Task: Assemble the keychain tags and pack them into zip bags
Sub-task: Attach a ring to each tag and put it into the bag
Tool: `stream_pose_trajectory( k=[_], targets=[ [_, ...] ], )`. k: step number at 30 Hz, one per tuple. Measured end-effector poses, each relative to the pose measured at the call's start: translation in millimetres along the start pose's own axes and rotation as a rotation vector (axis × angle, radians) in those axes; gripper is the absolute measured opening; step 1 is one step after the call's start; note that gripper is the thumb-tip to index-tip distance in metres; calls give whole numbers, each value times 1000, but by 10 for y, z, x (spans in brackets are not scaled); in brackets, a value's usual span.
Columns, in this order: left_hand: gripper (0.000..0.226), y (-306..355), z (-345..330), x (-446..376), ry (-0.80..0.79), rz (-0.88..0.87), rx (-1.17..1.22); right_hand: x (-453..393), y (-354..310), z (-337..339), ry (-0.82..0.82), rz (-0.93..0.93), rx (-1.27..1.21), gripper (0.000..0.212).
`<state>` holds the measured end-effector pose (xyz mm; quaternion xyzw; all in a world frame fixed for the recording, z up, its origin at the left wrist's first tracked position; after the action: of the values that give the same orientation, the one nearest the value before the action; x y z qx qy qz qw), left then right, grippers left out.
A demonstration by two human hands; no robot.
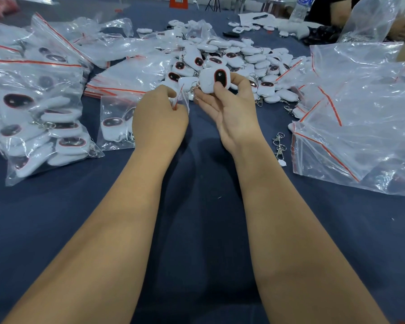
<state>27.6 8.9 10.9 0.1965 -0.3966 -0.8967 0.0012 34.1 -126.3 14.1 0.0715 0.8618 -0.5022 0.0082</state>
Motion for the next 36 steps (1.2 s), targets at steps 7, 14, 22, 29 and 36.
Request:
stream_pose_trajectory(
  k=[7, 14, 22, 29, 36],
  targets=[
    [27, 67, 22, 9, 74, -57, 276, 33, 119, -81, -19, 2, 378, 13],
    [28, 149, 45, 66, 80, -177, 336, 36, 110, -115, -82, 168, 1092, 20],
    [24, 155, 75, 71, 129, -172, 360, 55, 153, -135, -75, 133, 1166, 8],
    [24, 141, 47, 64, 109, -149, 362, 93, 150, -151, -221, 42, 1298, 36],
    [25, 66, -95, 16, -87, -123, 49, 67, 66, -53, 43, 151, 933, 25]
  ],
)
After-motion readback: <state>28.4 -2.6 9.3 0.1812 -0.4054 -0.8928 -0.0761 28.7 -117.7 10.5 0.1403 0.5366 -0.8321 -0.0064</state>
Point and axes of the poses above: each hand's wrist, its own x-axis away from the middle knuckle, its own z-axis out of the back of the hand, y = z × x, the point moved 3 cm from there along -x, towards the middle knuckle, and after that the axes turned 3 degrees about -y, right-handed, at the moved point
